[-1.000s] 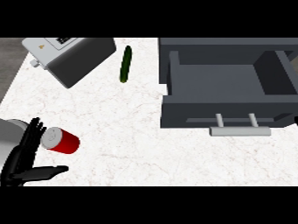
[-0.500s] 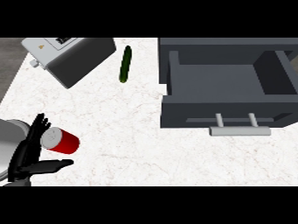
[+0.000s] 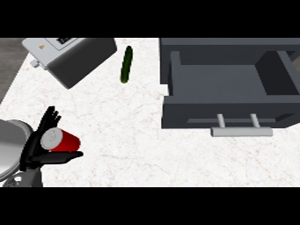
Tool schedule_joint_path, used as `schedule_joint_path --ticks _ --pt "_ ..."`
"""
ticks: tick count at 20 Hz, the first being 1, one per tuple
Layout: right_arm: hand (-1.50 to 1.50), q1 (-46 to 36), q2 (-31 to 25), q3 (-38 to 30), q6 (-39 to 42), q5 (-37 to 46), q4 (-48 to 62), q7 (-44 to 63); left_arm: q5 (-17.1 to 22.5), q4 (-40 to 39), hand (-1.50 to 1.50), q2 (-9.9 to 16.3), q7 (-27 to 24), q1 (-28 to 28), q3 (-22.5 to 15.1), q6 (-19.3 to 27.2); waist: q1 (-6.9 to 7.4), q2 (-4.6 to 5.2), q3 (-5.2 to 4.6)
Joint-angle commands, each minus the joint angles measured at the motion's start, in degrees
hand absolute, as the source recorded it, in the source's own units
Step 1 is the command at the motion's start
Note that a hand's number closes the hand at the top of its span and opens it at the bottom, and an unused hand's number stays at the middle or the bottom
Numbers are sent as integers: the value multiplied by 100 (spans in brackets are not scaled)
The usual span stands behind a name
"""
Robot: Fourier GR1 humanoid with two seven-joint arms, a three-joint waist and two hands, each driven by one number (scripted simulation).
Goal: Pick up the can, place it into the drawer and close the drawer
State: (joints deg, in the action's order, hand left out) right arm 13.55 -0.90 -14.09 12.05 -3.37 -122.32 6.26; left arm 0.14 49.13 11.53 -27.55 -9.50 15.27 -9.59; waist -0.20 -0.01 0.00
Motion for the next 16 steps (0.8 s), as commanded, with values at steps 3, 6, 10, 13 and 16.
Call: schedule_joint_path --ticks 3,6,10,13,16 --pt "-150 55 85 631 -470 417 -144 36 7 -232 -150 85 -125 -176 -101 -95 6 0 0" --pt "-150 45 87 127 -30 144 29 -234 47 -452 -150 168 -182 -395 -100 -158 -5 1 -1" --pt "-150 267 -324 -545 433 -631 69 -209 -40 -335 150 -186 -308 -340 -294 63 -12 -3 1" --pt "-150 246 85 42 11 -41 189 -494 247 -64 150 -71 -246 -144 -236 -326 6 -2 1" --pt "-150 317 86 44 0 -77 -128 -168 283 -137 150 -243 -106 -412 -312 -208 -5 -1 0"
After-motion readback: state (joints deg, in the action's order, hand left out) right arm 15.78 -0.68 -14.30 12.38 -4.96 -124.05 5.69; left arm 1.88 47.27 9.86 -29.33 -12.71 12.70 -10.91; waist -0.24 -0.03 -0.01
